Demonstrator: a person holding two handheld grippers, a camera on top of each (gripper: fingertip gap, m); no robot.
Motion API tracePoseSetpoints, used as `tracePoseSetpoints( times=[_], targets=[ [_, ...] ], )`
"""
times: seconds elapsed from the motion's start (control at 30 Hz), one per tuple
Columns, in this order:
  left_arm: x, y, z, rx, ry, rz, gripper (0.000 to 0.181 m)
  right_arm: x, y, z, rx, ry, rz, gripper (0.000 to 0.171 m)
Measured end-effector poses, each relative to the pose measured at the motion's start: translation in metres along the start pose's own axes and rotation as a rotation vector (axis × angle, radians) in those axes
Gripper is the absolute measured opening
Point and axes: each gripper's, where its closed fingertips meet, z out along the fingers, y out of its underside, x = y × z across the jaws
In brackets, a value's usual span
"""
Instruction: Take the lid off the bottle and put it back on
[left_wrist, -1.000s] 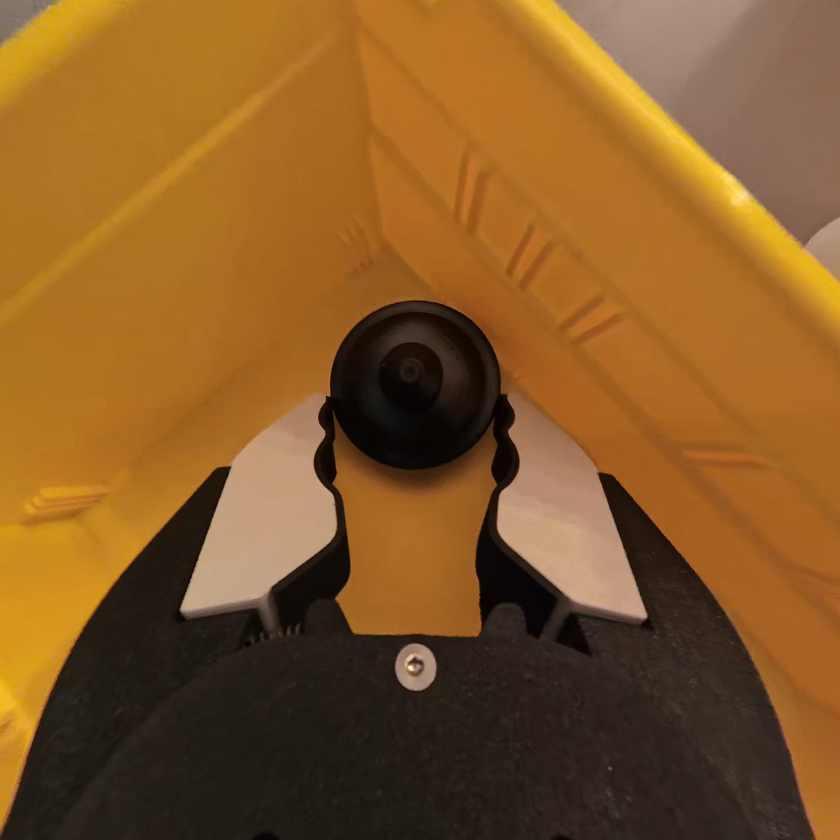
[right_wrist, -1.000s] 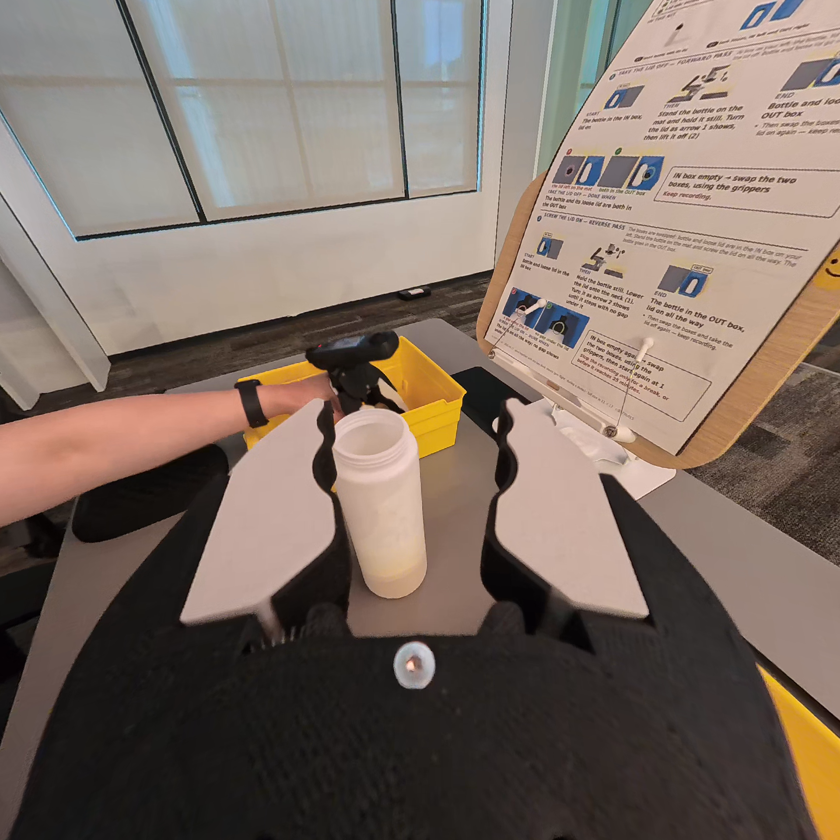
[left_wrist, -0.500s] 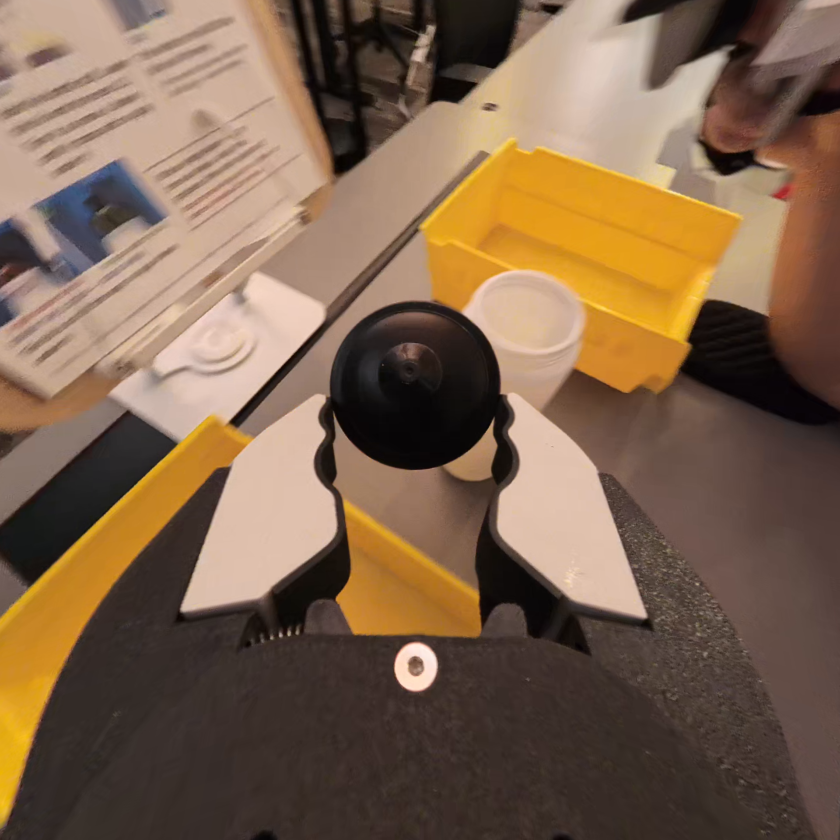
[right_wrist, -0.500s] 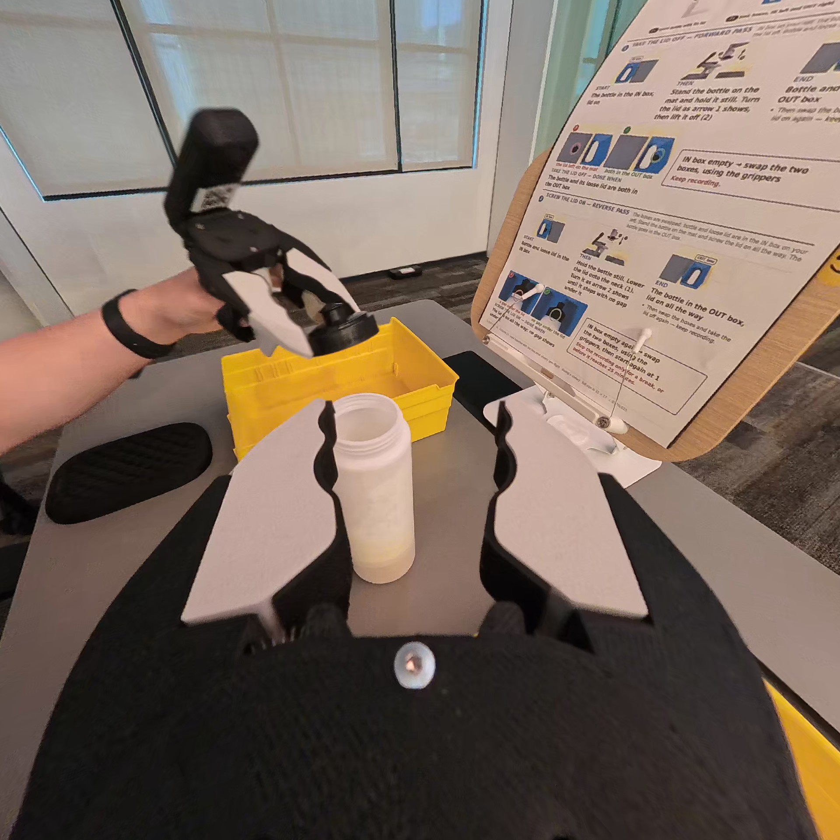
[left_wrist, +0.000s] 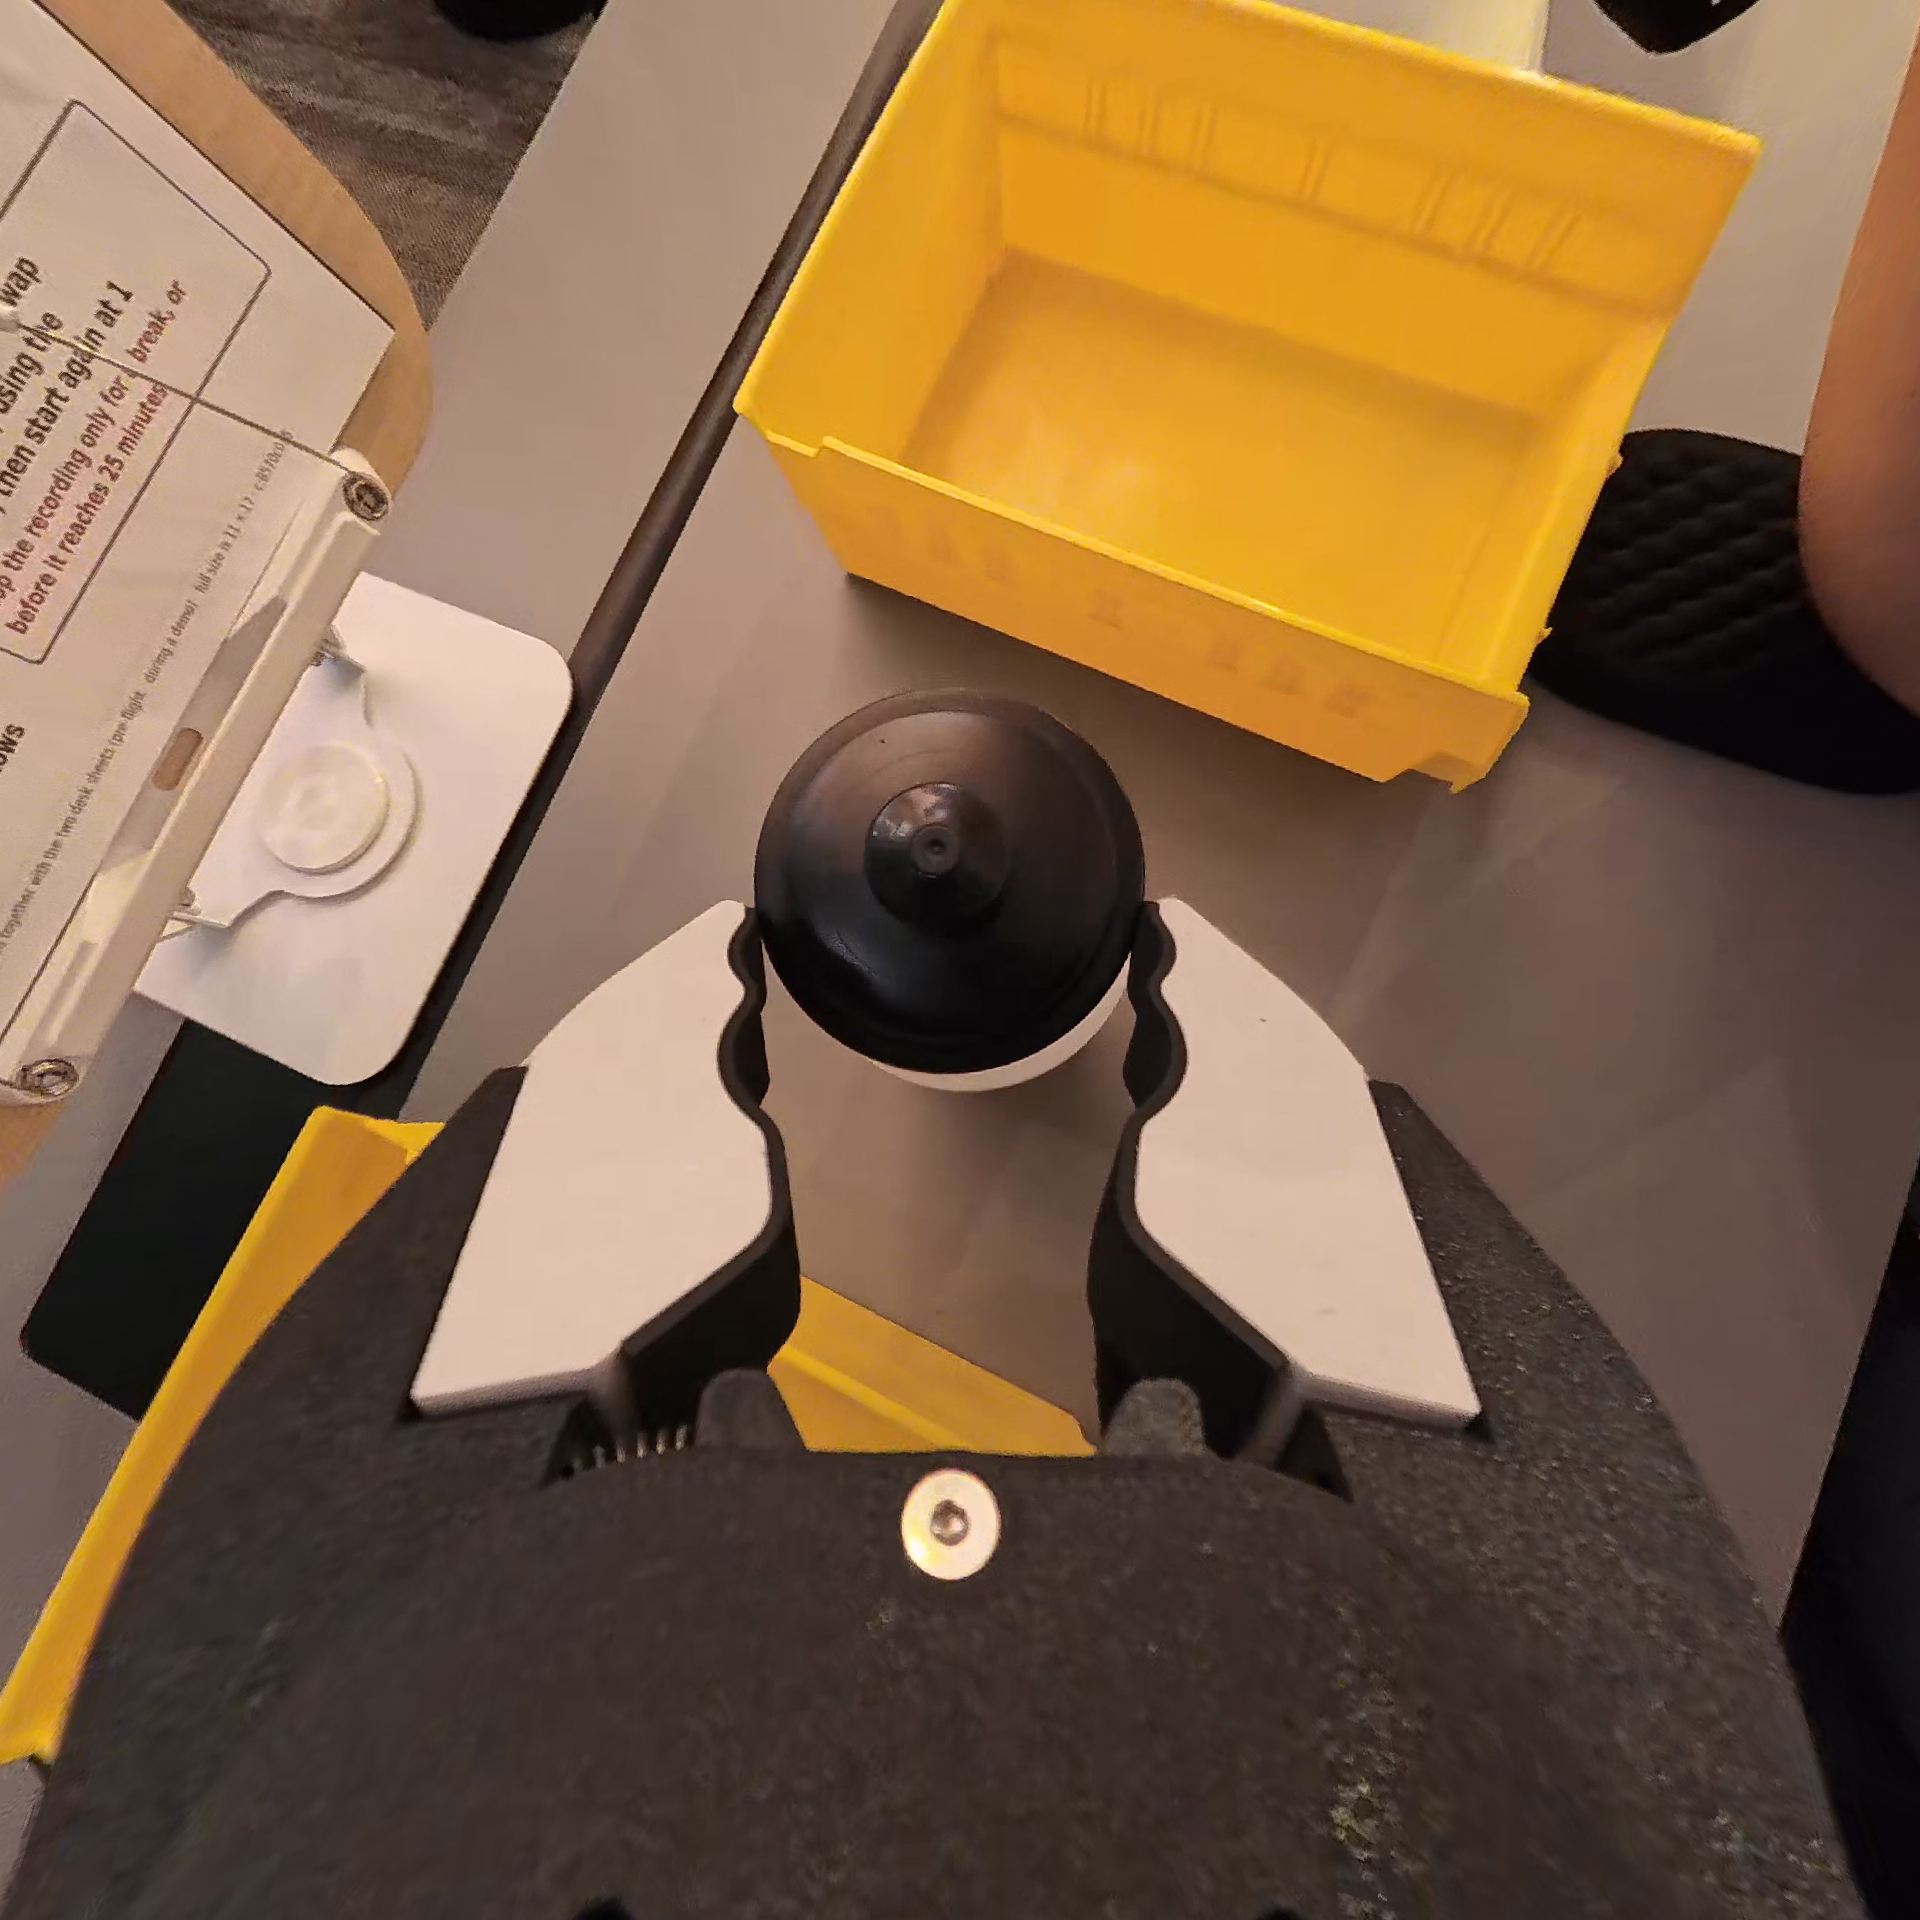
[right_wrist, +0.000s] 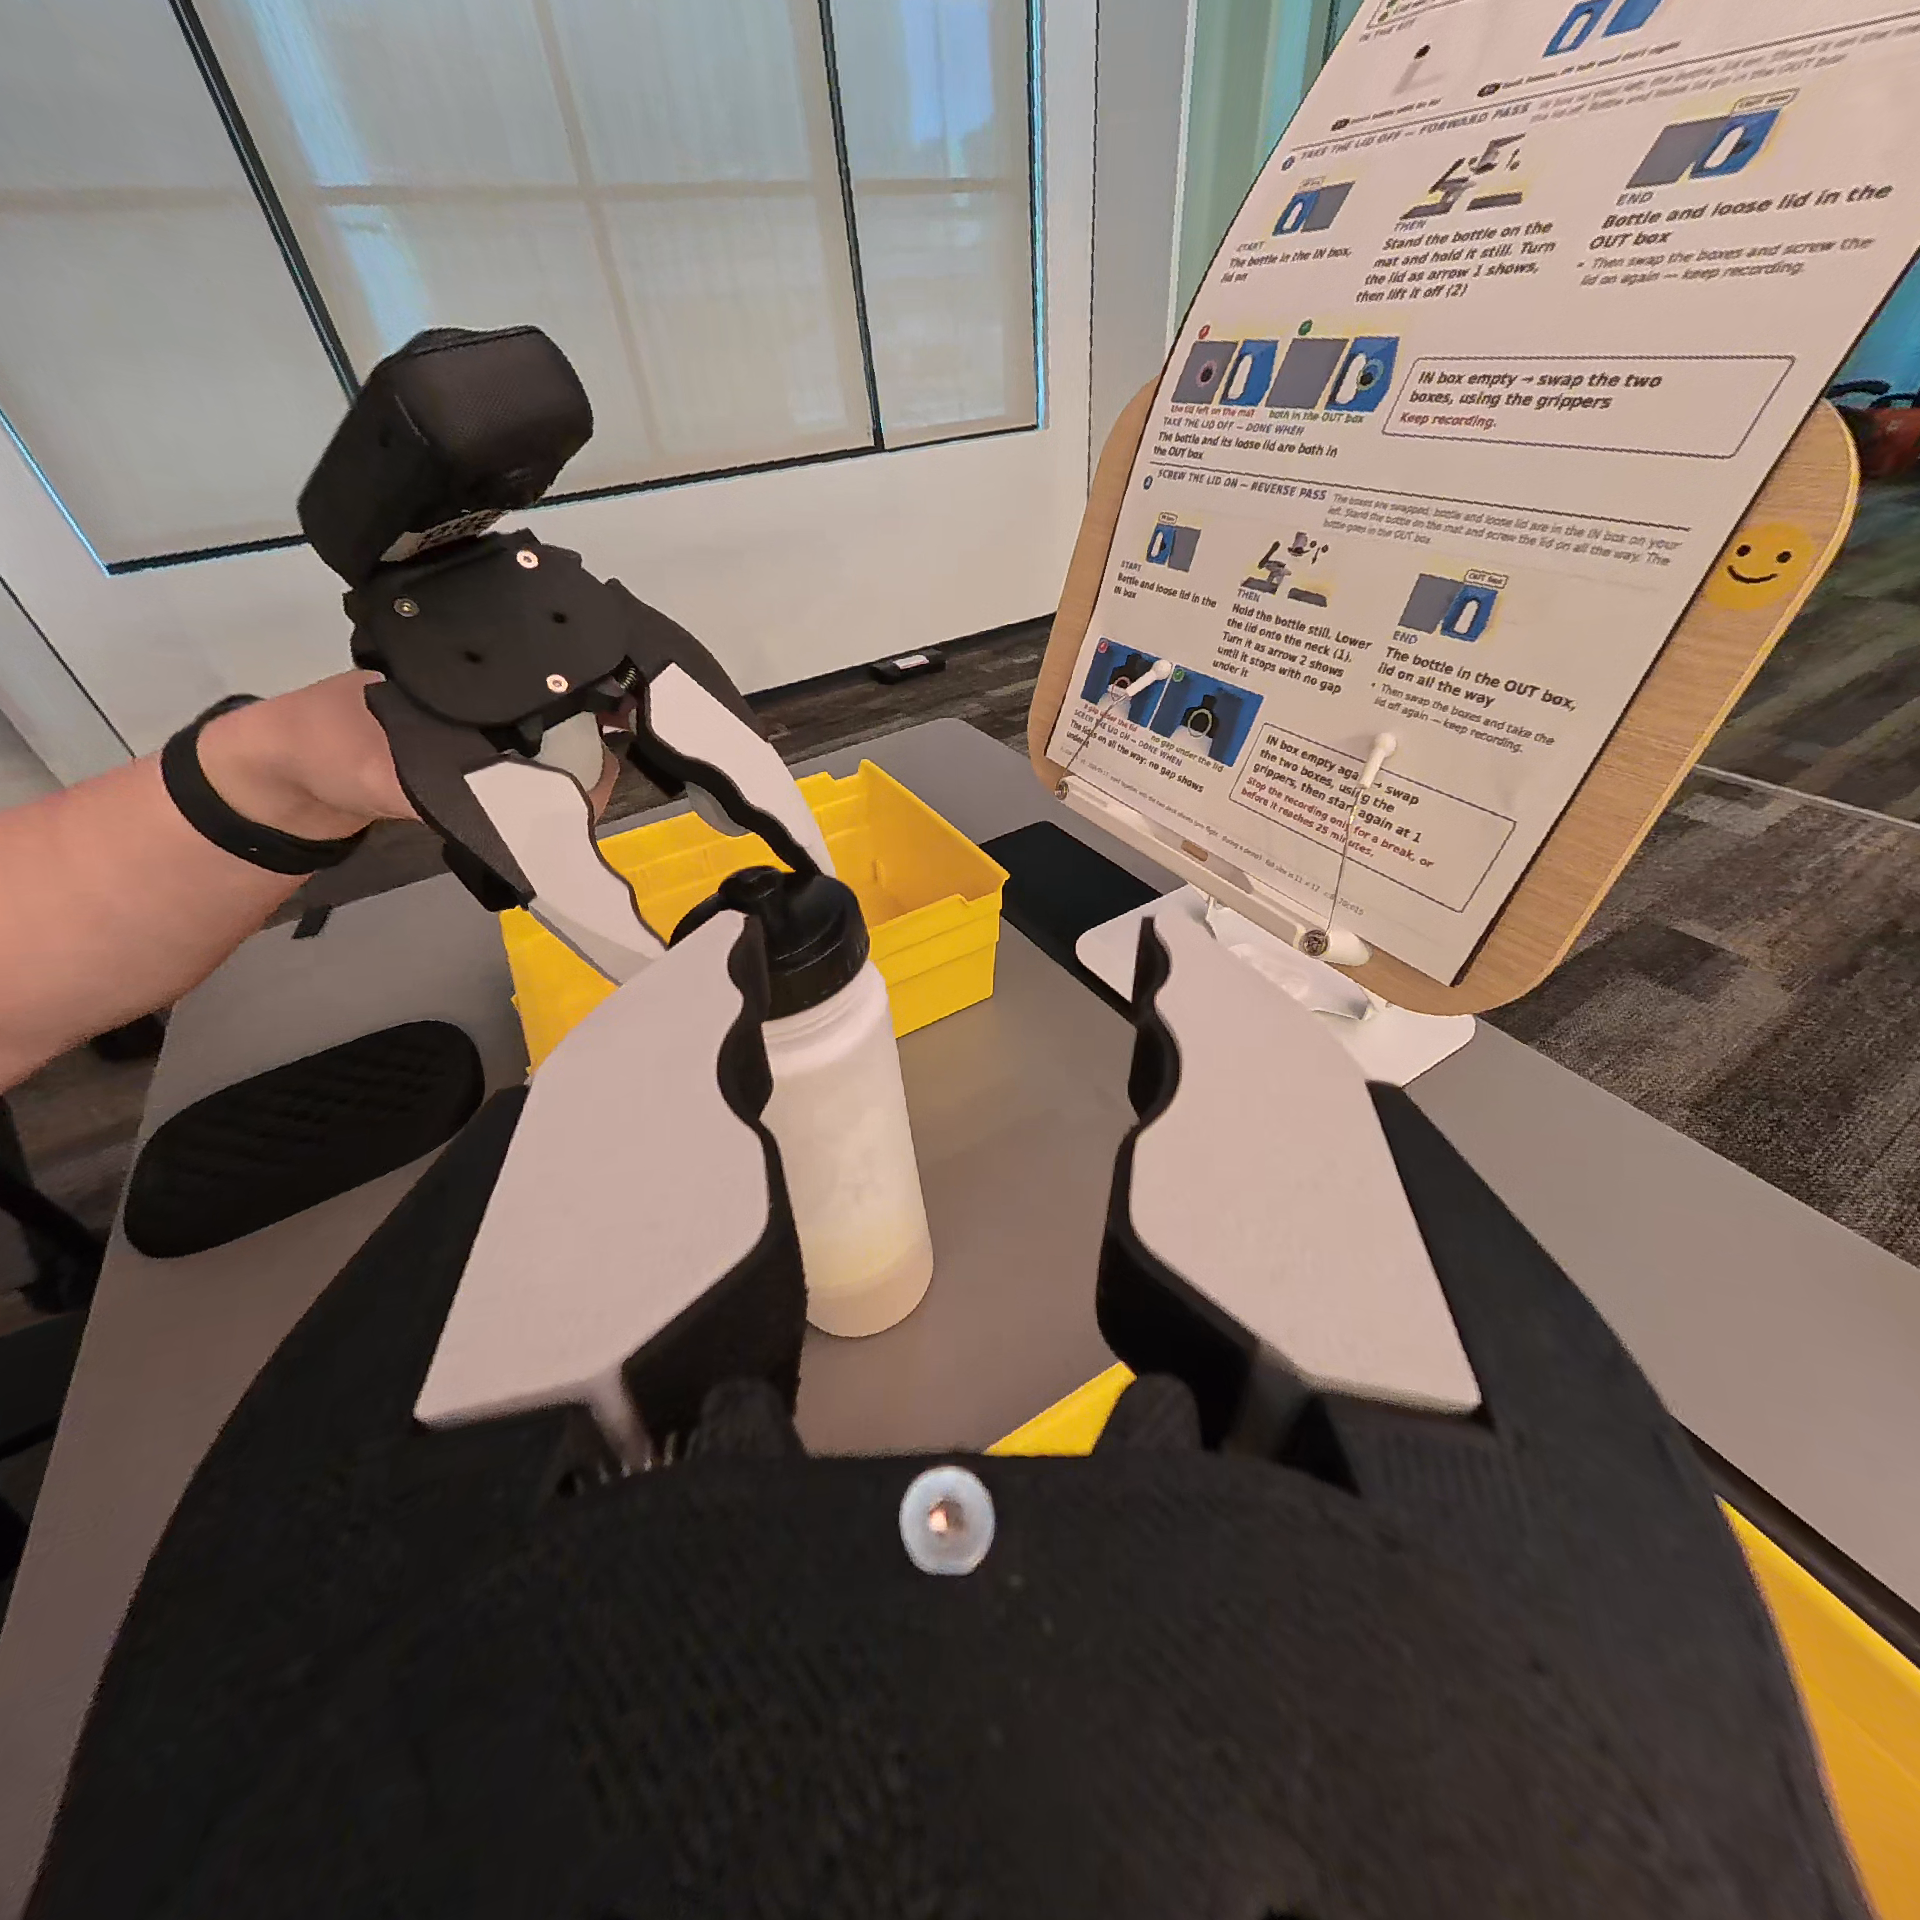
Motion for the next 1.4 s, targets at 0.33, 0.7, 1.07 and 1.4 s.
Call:
tracePoseSetpoints(
  times=[0.33, 0.7, 1.07, 1.4],
  targets=[
    [0.000, 0.002, 0.003, -0.010, -0.002, -0.013, 0.067, -0.002, 0.003, 0.002, -0.020, -0.001, -0.007, 0.069],
    [-0.004, 0.003, 0.005, 0.223, -0.130, -0.115, 0.120, -0.002, 0.013, 0.011, -0.069, 0.010, -0.021, 0.069],
    [-0.011, 0.020, 0.043, 0.614, -0.374, -0.282, 0.131, -0.038, 0.014, 0.054, 0.037, -0.078, -0.032, 0.068],
    [-0.008, 0.024, 0.082, 0.693, -0.283, -0.280, 0.097, -0.061, 0.064, 0.099, -0.113, -0.166, -0.085, 0.080]
  ],
)
